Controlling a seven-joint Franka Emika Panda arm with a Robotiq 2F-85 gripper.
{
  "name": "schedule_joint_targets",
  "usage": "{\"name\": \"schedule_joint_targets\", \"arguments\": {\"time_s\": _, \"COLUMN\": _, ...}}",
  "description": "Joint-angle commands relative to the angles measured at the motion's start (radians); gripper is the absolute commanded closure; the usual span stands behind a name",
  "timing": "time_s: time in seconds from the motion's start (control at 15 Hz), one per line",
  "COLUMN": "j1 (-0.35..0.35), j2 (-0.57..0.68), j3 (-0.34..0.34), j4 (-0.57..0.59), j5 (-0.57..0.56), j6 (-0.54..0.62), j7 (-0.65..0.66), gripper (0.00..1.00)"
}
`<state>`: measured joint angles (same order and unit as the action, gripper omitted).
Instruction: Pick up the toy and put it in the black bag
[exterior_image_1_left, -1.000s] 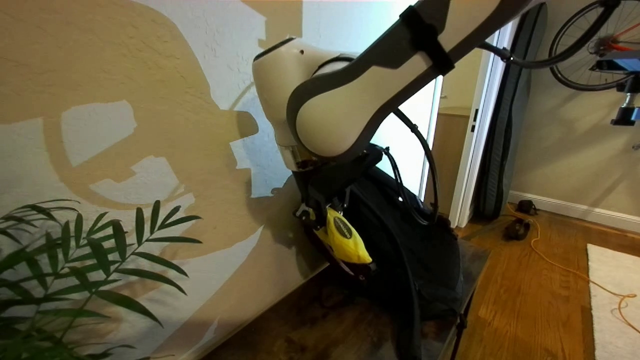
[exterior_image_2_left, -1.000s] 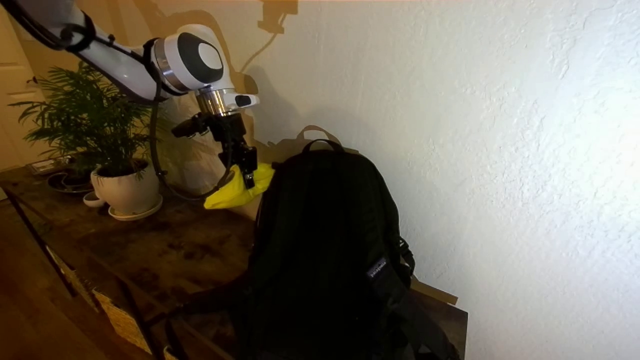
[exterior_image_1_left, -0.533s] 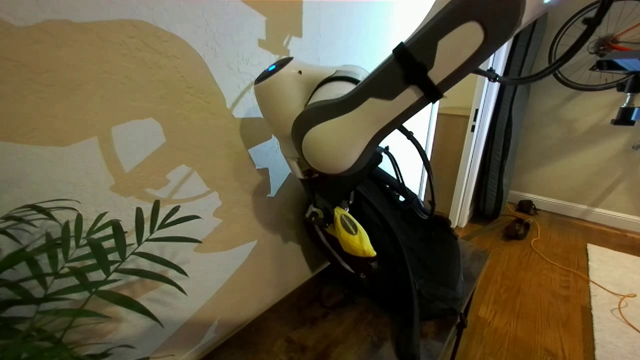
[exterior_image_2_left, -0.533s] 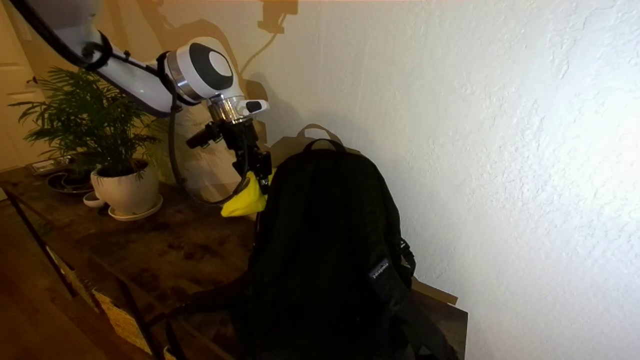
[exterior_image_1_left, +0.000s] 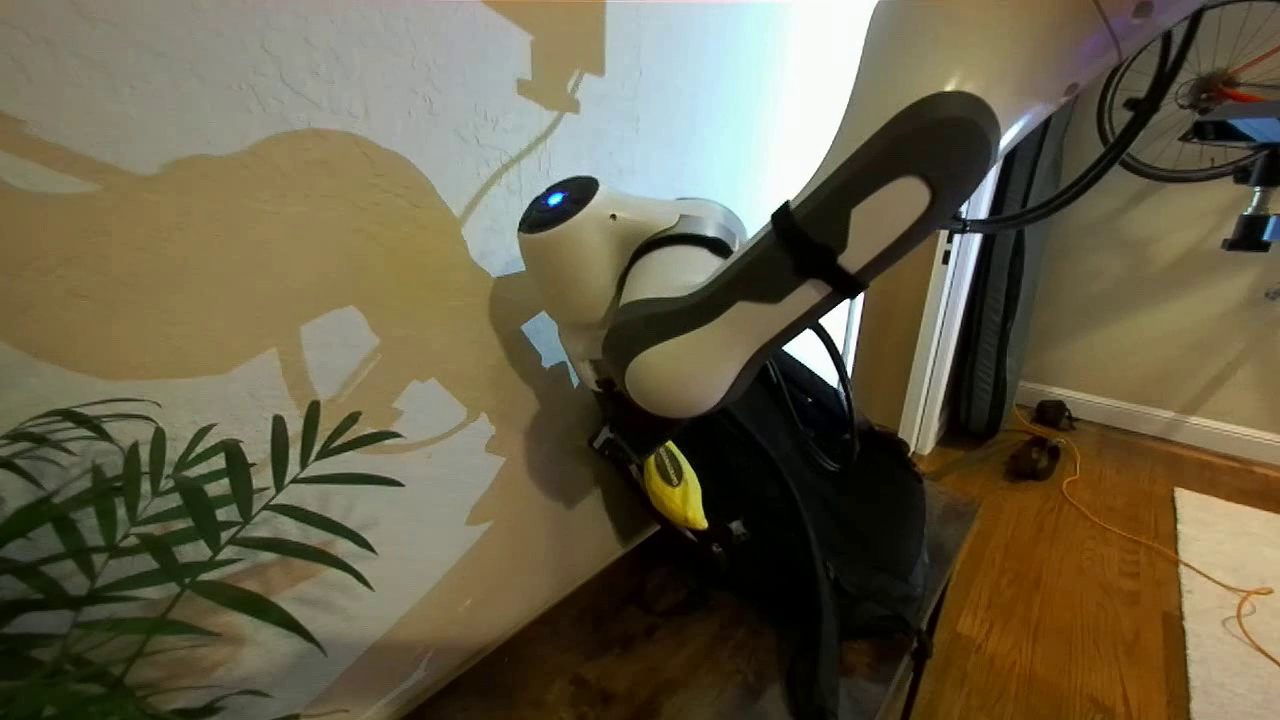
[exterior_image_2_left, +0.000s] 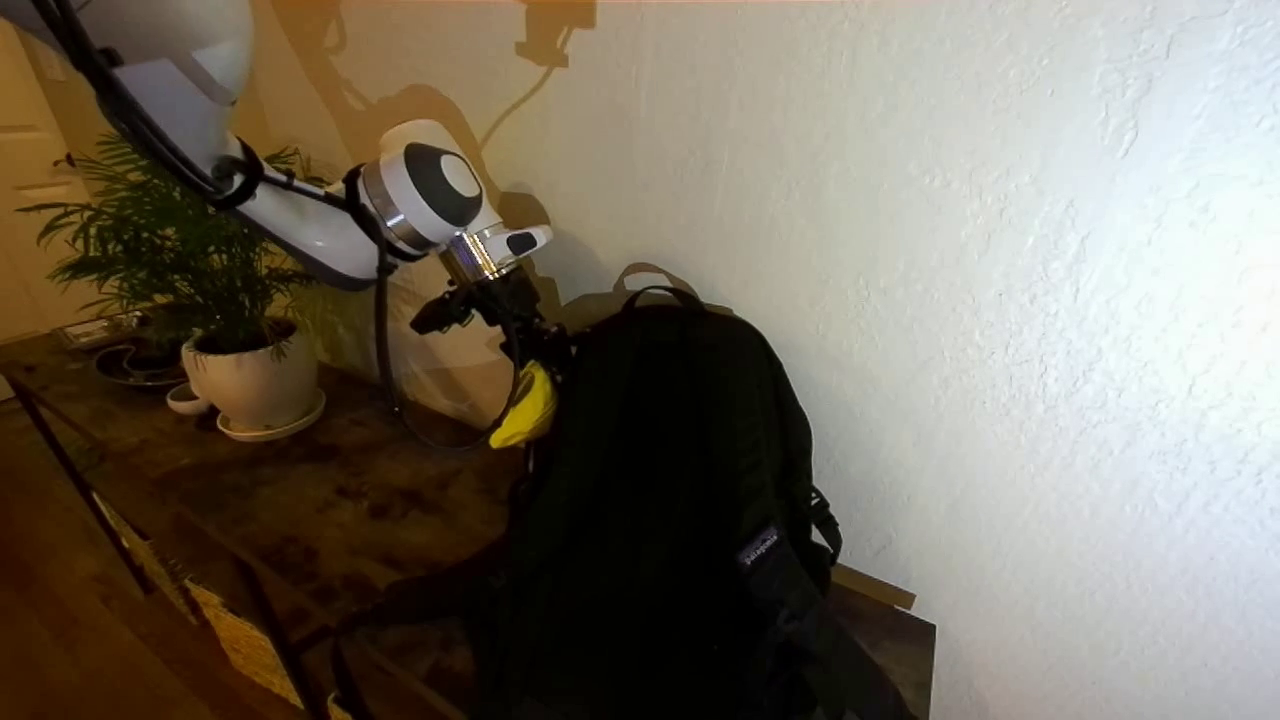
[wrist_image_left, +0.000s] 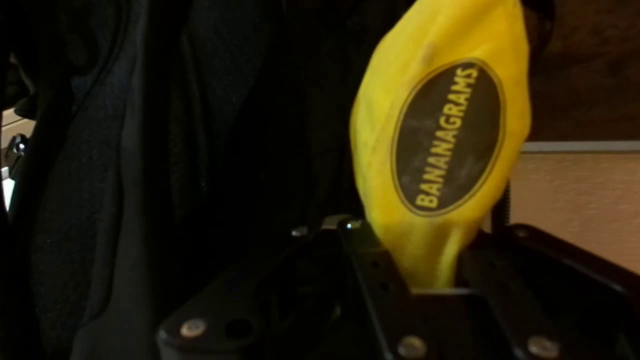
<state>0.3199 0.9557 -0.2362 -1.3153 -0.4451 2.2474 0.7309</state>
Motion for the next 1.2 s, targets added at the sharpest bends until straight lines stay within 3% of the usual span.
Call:
{"name": "schedule_joint_targets", "arguments": {"time_s": 0.0, "j1": 0.053, "j2": 0.026, "j3": -0.082, "j4": 0.011, "j5": -0.091, "j6": 0.062, "j7": 0.099, "gripper": 0.91}}
{"name": "schedule_joint_targets", "arguments": {"time_s": 0.53, "j1": 0.138, "j2": 0.066, "j3": -0.159, "j4": -0.012, "j5": -0.345, "j6": 0.074, "j7": 0.319, "gripper": 0.91}}
{"name": "schedule_joint_targets", "arguments": {"time_s": 1.13, "j1": 0.115, "j2": 0.091, "j3": -0.126, "j4": -0.01, "j5": -0.649, "j6": 0.02, "j7": 0.548, "gripper": 0.91}}
